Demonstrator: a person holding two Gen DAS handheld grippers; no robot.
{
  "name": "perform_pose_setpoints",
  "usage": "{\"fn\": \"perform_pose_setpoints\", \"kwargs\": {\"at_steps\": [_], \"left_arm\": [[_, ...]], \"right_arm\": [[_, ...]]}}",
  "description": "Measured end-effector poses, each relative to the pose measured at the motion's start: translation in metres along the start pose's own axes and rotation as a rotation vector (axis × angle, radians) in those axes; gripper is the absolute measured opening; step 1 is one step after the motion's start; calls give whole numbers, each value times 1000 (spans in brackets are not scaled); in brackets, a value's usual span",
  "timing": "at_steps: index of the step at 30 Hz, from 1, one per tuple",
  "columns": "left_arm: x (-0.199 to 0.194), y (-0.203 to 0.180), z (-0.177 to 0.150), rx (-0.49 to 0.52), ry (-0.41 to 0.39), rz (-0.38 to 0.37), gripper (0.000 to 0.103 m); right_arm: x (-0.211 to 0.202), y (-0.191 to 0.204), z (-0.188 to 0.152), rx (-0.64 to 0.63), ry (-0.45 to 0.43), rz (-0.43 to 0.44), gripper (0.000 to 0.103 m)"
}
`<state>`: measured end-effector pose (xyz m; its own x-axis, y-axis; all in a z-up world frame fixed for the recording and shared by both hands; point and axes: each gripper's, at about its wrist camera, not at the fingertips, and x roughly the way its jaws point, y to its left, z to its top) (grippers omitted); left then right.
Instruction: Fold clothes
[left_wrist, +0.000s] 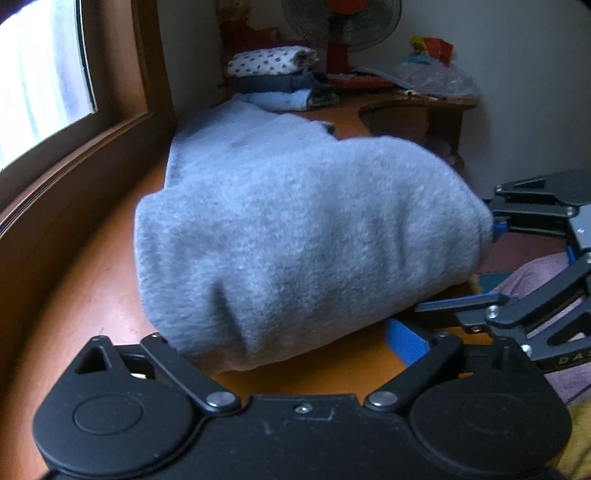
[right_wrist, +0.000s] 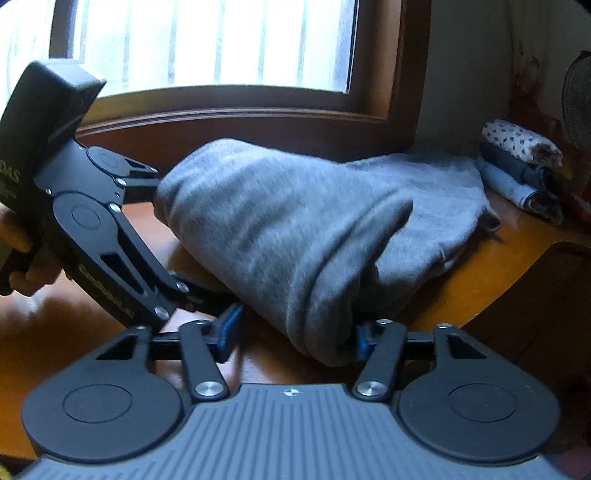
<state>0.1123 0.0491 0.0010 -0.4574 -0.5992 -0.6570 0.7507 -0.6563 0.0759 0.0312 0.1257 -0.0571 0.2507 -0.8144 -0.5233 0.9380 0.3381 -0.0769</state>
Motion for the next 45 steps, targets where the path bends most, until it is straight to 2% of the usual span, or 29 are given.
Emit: {"fn": "perform_pose_setpoints", "kwargs": {"at_steps": [4,6,9,10,12,15,17,21,24,25,29,32,36,40,43,44,45], "left_arm": [[-3,-9,-8,18,17,11,96],[-3,-6,-12,-14,23,33,97],[-10,-5,-13,-41,7,48,97],[-12,-5,-14,-44,4,49,98],[-13,-7,-15,-39,10,53,98],[-8,-11,-15,-15,25,72,100],[-8,-13,-14,-13,24,77,100],[-8,-13,-15,-37,20,88,100],[-8,-12,-16,-61,21,97,100],[-8,-11,-17,-69,22,99,100],[-7,-9,-17,-105,30,102,101],[-7,-8,-16,-105,34,99,101],[-9,-9,-17,-88,37,101,101],[-13,-10,-21,-83,33,104,101],[-16,-11,-23,-80,29,105,101],[-16,-11,-24,-80,28,105,101],[-17,-11,-24,-79,27,105,101]], "right_arm": [[-11,-7,-5,41,11,22,63],[-12,-11,-10,71,16,18,67],[-16,-27,-10,217,37,59,72],[-22,-33,-11,282,24,73,75],[-35,-42,-16,405,-9,112,88],[-50,-38,-19,437,-53,166,98],[-48,-35,-14,413,-10,165,101],[-39,-33,-5,375,111,146,102],[-28,-54,-8,510,228,220,103],[-29,-61,-11,564,231,240,103],[-37,-72,-7,575,145,243,103],[-33,-74,-5,565,150,236,103],[-40,-94,-16,704,95,200,103],[-68,-108,-24,835,-56,139,103],[-108,-89,-2,697,-252,50,103],[-122,-75,9,605,-324,-6,103],[-128,-63,16,536,-359,-55,103]]}}
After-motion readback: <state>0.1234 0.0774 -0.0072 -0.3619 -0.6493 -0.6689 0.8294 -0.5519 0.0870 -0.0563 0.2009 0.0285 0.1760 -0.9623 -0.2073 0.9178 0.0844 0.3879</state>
